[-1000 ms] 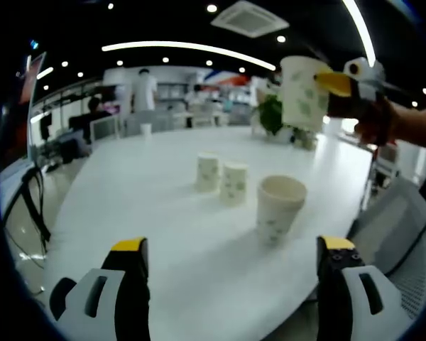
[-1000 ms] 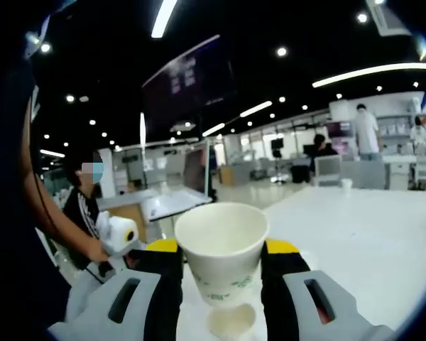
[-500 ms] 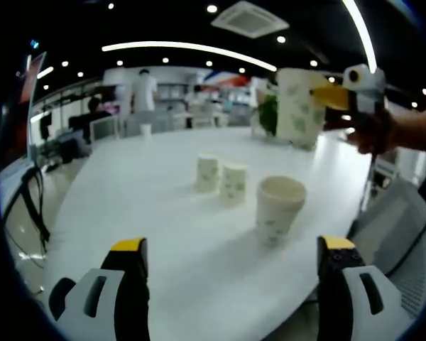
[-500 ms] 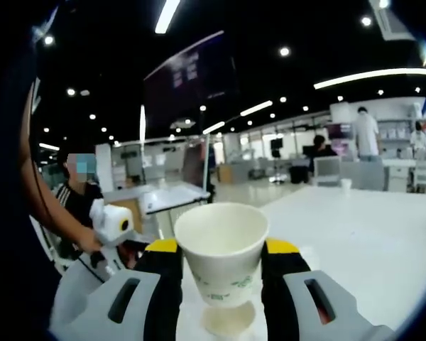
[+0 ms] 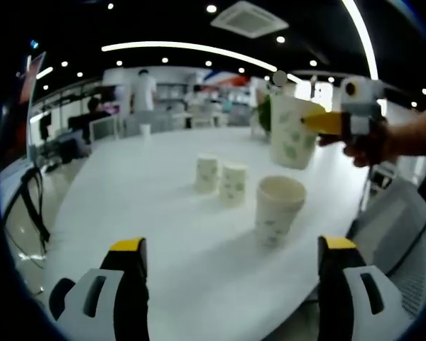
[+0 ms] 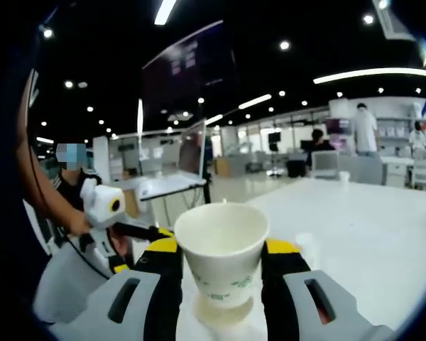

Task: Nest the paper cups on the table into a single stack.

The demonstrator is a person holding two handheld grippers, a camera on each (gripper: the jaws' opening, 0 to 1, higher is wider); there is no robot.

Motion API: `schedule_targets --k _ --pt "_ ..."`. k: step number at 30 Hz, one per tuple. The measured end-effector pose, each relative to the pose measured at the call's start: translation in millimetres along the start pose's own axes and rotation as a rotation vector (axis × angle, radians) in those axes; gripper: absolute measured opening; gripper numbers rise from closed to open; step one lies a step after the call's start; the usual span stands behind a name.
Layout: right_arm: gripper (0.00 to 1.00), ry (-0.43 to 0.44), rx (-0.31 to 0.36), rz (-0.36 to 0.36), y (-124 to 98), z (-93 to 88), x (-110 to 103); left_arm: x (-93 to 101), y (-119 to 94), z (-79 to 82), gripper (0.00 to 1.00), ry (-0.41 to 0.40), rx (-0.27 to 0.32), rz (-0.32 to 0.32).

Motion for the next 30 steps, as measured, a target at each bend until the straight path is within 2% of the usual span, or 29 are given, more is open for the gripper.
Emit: schedule_targets --k 20,30 --pt "0.40 0.004 -0.075 -0.011 8 -37.0 0 -0.9 -1 0.1 1.00 -0.004 0.001 0.006" --pt "0.41 -0.029 -0.142 -0.018 9 -62.5 -3 -0.9 -1 -0.4 0.99 -0.004 0.001 0.007"
Point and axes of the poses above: the point that each gripper's makers call its tool centre point, and the gripper's own axes: y roughly forward along the fingers, x roughly to its right, z roughly out of its top, the point moved 1 cm from there along -y, roughly backward along the fingers, and after that the axes turned 13 degrees about -z, right-handed, at the moved point
